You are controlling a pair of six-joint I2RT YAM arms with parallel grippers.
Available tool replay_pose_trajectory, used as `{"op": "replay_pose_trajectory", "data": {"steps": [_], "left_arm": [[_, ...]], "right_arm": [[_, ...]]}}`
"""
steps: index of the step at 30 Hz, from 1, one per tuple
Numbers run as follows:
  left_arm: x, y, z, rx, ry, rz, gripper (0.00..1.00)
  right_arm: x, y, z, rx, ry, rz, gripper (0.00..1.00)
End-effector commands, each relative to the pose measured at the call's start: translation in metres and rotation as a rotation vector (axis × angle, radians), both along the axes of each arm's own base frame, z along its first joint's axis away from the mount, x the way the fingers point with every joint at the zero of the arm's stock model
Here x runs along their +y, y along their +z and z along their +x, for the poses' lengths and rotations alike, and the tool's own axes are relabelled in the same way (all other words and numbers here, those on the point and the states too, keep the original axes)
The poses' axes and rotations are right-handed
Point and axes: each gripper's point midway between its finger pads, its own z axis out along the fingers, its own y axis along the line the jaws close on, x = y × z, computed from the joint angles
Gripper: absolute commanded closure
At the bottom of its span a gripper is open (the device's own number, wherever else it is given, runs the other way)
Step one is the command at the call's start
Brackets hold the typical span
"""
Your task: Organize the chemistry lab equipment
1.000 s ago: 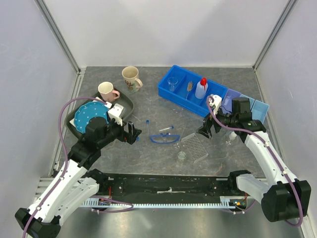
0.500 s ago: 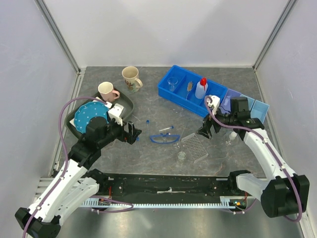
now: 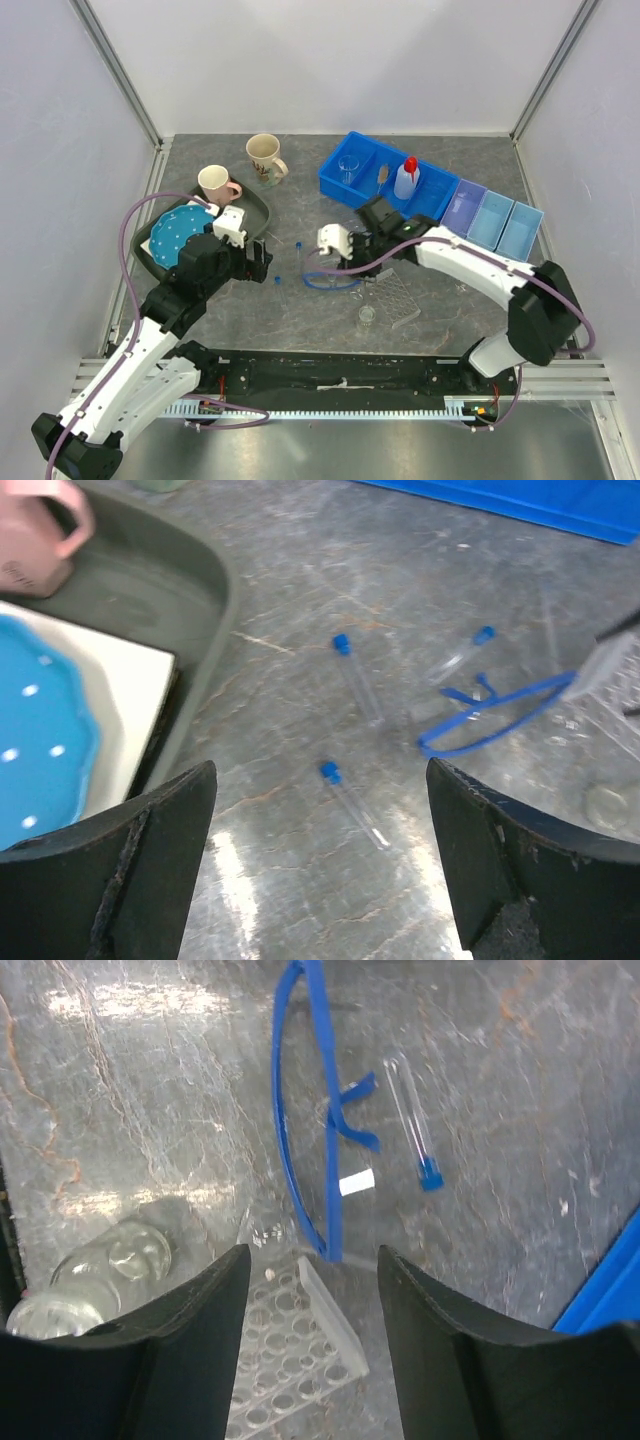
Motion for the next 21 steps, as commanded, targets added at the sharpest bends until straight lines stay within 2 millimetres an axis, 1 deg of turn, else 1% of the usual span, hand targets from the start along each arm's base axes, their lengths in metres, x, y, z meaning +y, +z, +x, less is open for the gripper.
{"op": "replay_pose_trajectory", "data": {"steps": [1,2,3,5,7,8,9,11,12,14,17,21], "left_arm": [[0.036,0.012,0.014,-0.049,0.203,0.072,0.09],[0.046,0.012,0.016,-0.054,0.262,0.086,0.1],[0.051,0.012,0.016,-0.053,0.287,0.095,0.1],[0.062,0.015,0.017,-0.066,0.351,0.104,0.1],[0.066,0.019,0.017,-0.08,0.369,0.099,0.11],[0.066,0.023,0.016,-0.095,0.371,0.089,0.11],[0.066,0.023,0.015,-0.099,0.37,0.085,0.11],[0.067,0.027,0.014,-0.118,0.369,0.073,0.11],[0.067,0.028,0.014,-0.122,0.366,0.071,0.11],[0.067,0.029,0.013,-0.125,0.366,0.068,0.11],[0.066,0.029,0.013,-0.124,0.36,0.067,0.11],[0.065,0.031,0.013,-0.131,0.353,0.061,0.11]], "right_arm": [[0.028,-0.008,0.018,-0.167,0.07,-0.089,0.4],[0.038,-0.007,0.018,-0.185,0.084,-0.079,0.42],[0.044,-0.013,0.018,-0.176,0.088,-0.081,0.43],[0.053,-0.018,0.013,-0.186,0.112,-0.083,0.44],[0.058,-0.028,0.014,-0.215,0.129,-0.101,0.44],[0.064,-0.03,0.013,-0.236,0.145,-0.098,0.44],[0.063,-0.035,0.013,-0.252,0.147,-0.116,0.44],[0.07,-0.037,0.015,-0.302,0.167,-0.118,0.44],[0.069,-0.041,0.016,-0.31,0.17,-0.125,0.44],[0.072,-0.04,0.021,-0.343,0.167,-0.123,0.44],[0.072,-0.045,0.023,-0.353,0.182,-0.138,0.44],[0.071,-0.055,0.018,-0.339,0.213,-0.152,0.44]]}}
